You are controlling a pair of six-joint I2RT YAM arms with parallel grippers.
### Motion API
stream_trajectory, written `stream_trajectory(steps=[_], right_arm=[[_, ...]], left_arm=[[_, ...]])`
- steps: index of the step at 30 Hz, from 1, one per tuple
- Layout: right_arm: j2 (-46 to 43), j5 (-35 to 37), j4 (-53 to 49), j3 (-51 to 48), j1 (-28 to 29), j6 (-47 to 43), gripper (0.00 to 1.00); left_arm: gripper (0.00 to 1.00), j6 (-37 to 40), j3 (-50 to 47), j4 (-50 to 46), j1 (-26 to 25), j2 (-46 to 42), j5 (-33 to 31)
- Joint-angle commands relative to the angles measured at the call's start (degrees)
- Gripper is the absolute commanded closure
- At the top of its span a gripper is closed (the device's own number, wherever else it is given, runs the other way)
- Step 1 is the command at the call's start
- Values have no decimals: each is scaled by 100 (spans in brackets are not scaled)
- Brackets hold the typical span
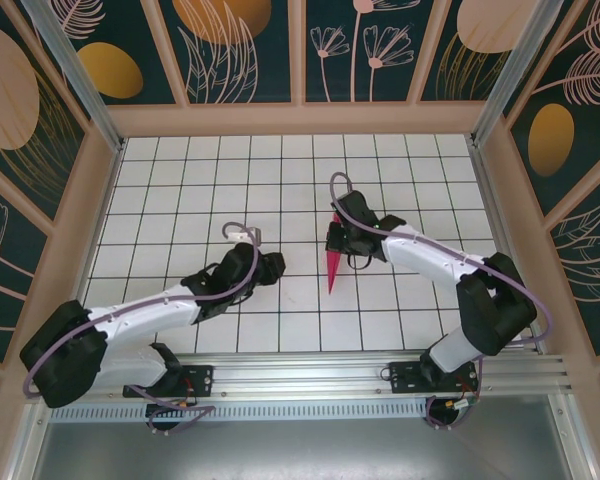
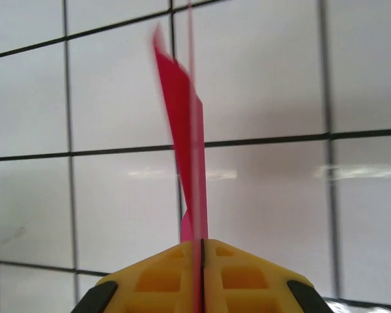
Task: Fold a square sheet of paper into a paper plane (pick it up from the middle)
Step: Turn over the paper at the center of the table.
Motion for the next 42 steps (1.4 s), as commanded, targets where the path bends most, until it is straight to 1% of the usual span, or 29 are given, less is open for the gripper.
stream_trajectory(steps=[1, 3, 4, 10, 14, 17, 19, 21, 25, 28, 31, 33, 35, 36, 38, 39, 40, 41, 42], right_arm=[[480, 2004, -1984, 672, 388, -118, 90], [904, 2383, -2365, 972, 593, -2, 90], [1132, 2465, -2475, 1114, 698, 43, 90], [2500, 2460, -2739, 1990, 1384, 201, 89], [3361, 2443, -3086, 2904, 1822, 282, 87], [3735, 2271, -3118, 3354, 2027, 272, 82], [3829, 2142, -3072, 3500, 2097, 291, 75], [3819, 1950, -2954, 3548, 2120, 283, 62], [3478, 1503, -2547, 3452, 2124, 98, 47], [2781, 1031, -1912, 3038, 2114, -110, 36], [1816, 409, -1010, 2293, 2012, -238, 25], [1133, -57, -337, 1593, 1787, -190, 23], [538, -496, 250, 872, 1461, -77, 24], [239, -846, 567, 436, 1234, -22, 28], [-269, -1673, 1253, -379, 786, 45, 44], [-530, -2063, 1574, -788, 555, 103, 56], [-699, -2460, 1891, -1102, 398, 116, 64], [-857, -2990, 2215, -1419, 265, 88, 66], [-917, -3363, 2383, -1620, 142, 30, 71]], left_arm=[[54, -346, -256, -317, -31, -421, -923], [53, -497, -388, -430, -31, -676, -1206], [53, -591, -457, -498, -26, -809, -1364], [52, -1022, -834, -970, -31, -1806, -2096], [51, -1162, -1143, -1080, -31, -2462, -2305], [51, -1247, -1323, -1096, -27, -2783, -2337], [51, -1267, -1362, -1128, -31, -2863, -2335], [51, -1267, -1365, -1142, -31, -2859, -2296], [51, -1247, -1341, -1103, -31, -2743, -2223], [51, -1192, -1306, -1013, -31, -2633, -2137], [50, -1134, -1254, -886, -31, -2481, -2001], [50, -1056, -1209, -751, -31, -2315, -1861], [50, -991, -1116, -676, -25, -2113, -1720], [50, -944, -1059, -622, -29, -1973, -1627], [50, -883, -942, -559, -31, -1733, -1478], [50, -850, -879, -515, -31, -1577, -1385], [50, -816, -824, -474, -31, -1463, -1296], [50, -774, -765, -412, -31, -1302, -1189], [50, -765, -708, -380, -31, -1148, -1077]])
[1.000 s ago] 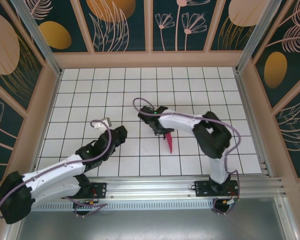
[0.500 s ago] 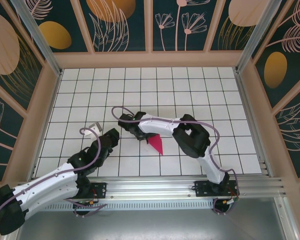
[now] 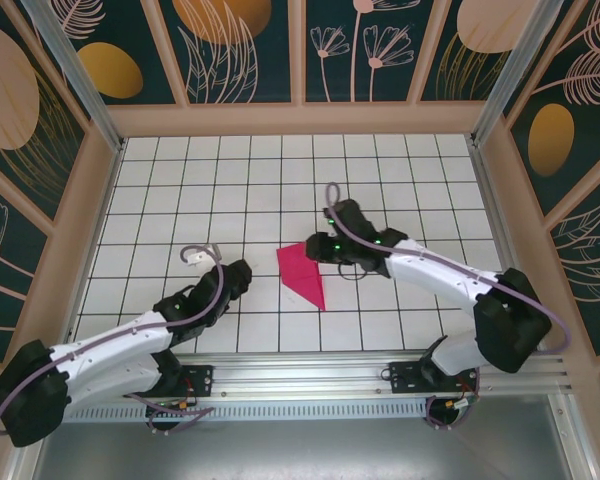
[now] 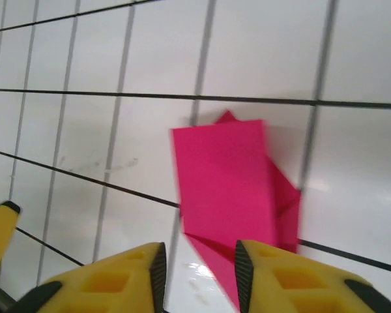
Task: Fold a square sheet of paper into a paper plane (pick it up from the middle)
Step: Turn over the paper at the center of the table, then fold the wing for the fifth time at the center of the table.
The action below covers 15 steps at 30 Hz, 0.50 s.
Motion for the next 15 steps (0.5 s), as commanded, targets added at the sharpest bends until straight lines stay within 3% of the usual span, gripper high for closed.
stream_trajectory(steps=[1, 5, 15], right_arm=[[-134, -1813, 1097, -705, -219, -18, 77], [56, -2102, 1172, -890, -238, -182, 87], [924, -1841, 1287, -794, -415, -217, 88]], left_arm=[[50, 206, 330, 350, -31, 424, 464], [50, 52, 602, 497, -31, 1166, 914], [50, -242, 1007, 564, -31, 2076, 1468]])
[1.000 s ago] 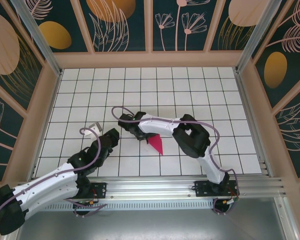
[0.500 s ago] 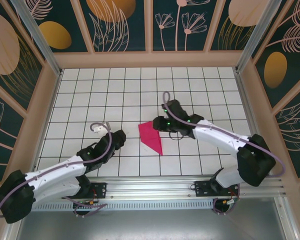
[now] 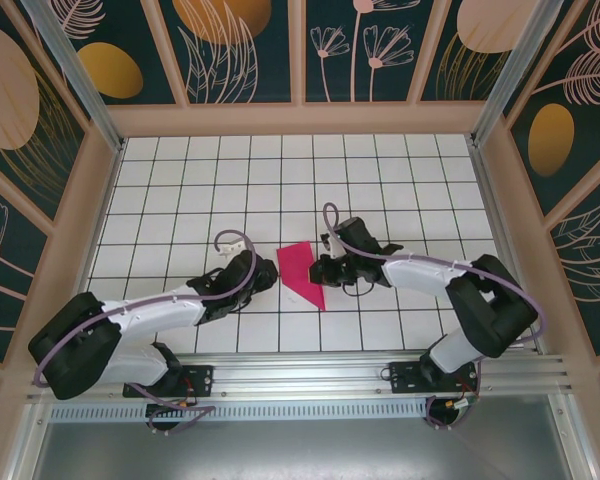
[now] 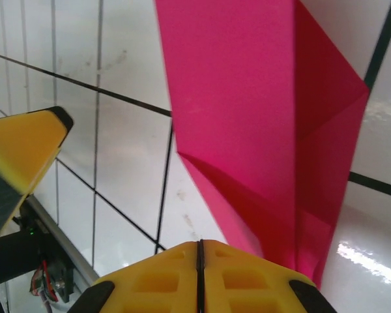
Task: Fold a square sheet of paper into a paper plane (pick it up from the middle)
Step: Fold the wing for the fifth time at the center of the table.
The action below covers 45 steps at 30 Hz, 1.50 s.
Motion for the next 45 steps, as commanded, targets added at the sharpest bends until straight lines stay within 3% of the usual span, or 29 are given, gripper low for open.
stream_trajectory(steps=[1, 14, 19, 28, 45], right_arm=[[212, 14, 256, 67, -172, -70, 88], [779, -187, 1014, -475, -507, 99, 87], [799, -213, 1227, -657, -559, 204, 87], [766, -254, 1524, -907, -650, 372, 86], [831, -254, 1806, -1147, -682, 504, 86]], left_arm=[[50, -103, 177, 164, -30, 129, 230], [48, 36, 442, 198, -31, 460, 468], [43, 9, 510, 225, -29, 584, 570], [38, -532, 624, 609, -23, 1044, 1149], [40, -1042, 621, 1228, -27, 1614, 1336]])
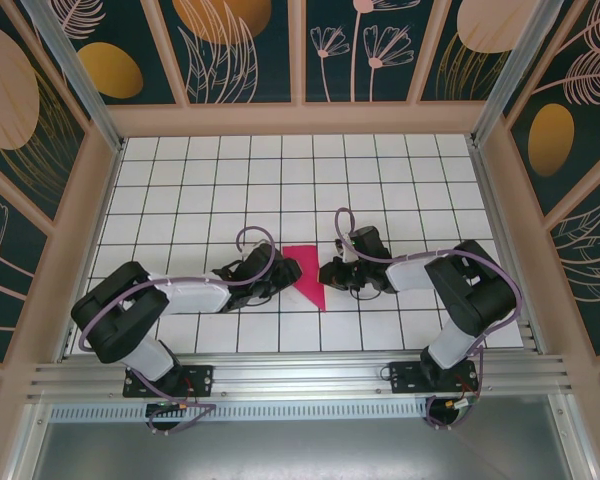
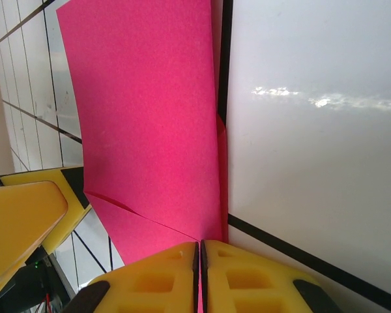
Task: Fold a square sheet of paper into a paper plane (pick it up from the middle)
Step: Fold the wing for the fifth time at the center of the table.
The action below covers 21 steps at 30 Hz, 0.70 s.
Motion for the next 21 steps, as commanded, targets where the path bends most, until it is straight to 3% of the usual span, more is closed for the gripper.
stream_trajectory(steps=[1, 21], right_arm=[[128, 219, -179, -203, -39, 21, 85], [252, 105, -3, -248, -91, 49, 85]], left_arm=[[40, -131, 72, 358, -30, 110, 76], [47, -240, 156, 1134, -27, 479, 352]])
